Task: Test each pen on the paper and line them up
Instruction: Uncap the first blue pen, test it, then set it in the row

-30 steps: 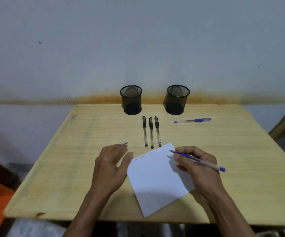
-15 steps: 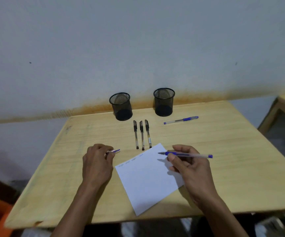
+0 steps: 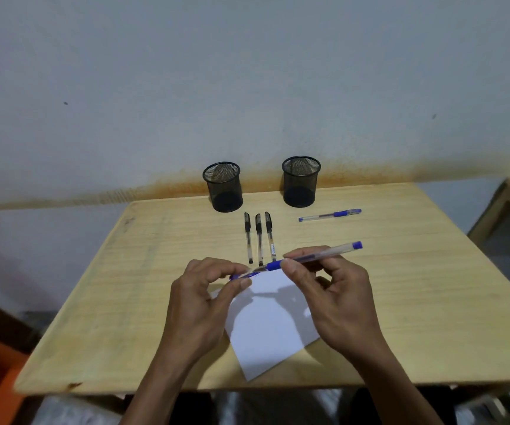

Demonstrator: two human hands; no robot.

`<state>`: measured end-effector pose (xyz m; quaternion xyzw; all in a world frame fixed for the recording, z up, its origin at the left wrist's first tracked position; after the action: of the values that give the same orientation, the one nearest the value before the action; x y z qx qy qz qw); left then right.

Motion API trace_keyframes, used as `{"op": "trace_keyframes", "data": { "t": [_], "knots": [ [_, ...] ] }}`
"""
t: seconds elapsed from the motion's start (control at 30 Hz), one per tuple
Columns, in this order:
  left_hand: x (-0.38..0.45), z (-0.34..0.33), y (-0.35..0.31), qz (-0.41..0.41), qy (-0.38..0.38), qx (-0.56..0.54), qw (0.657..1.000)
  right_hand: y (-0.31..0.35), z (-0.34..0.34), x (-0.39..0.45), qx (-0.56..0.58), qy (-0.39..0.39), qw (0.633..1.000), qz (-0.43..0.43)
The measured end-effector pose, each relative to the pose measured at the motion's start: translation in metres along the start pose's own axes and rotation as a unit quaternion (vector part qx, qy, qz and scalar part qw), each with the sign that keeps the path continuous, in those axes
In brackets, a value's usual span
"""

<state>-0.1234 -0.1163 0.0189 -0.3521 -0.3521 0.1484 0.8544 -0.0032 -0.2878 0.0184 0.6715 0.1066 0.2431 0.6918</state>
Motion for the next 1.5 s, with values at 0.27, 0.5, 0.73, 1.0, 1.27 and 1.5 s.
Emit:
{"op": "trace_keyframes", "data": {
  "t": [0.27, 0.5, 0.73, 1.0, 1.27, 1.5],
  "knots": [
    [-0.002, -0.002, -0.012, -0.032, 0.018, -0.009, 0.999, -0.005, -0.011, -0.002, -0.034, 0.020, 0.999, -0.003],
    [-0.001, 0.003, -0.028, -0.093, 0.011, -0.004, 0.996, 0.005, -0.017, -0.007, -0.025, 0.024, 0.998, 0.045],
    [-0.001, 0.006, -0.024, -0.127, 0.012, 0.003, 0.992, 0.001, -0.016, -0.008, -0.034, 0.037, 0.998, 0.028],
    [0.004, 0.010, -0.011, -0.132, 0.046, 0.061, 0.988, 0.042, 0.002, -0.011, -0.344, -0.069, 0.892, 0.283],
    [0.016, 0.004, 0.002, -0.101, 0.056, 0.067, 0.991, 0.023, -0.021, 0.006, -0.479, -0.047, 0.828, 0.287],
    [-0.012, -0.021, 0.069, 0.022, 0.150, 0.134, 0.979, -0.027, 0.008, 0.066, -0.373, -0.143, 0.916, -0.024]
  ]
}}
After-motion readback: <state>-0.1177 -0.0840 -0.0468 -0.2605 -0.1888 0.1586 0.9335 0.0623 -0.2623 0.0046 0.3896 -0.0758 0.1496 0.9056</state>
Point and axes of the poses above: each hand's wrist, its own x-axis towards the middle knuckle, its own z-axis out of the back of the hand, y = z × x, the point moved 9 cm from there along x, towards the middle knuckle, and after that the axes turned 7 degrees about -z, right-handed, at the moved point
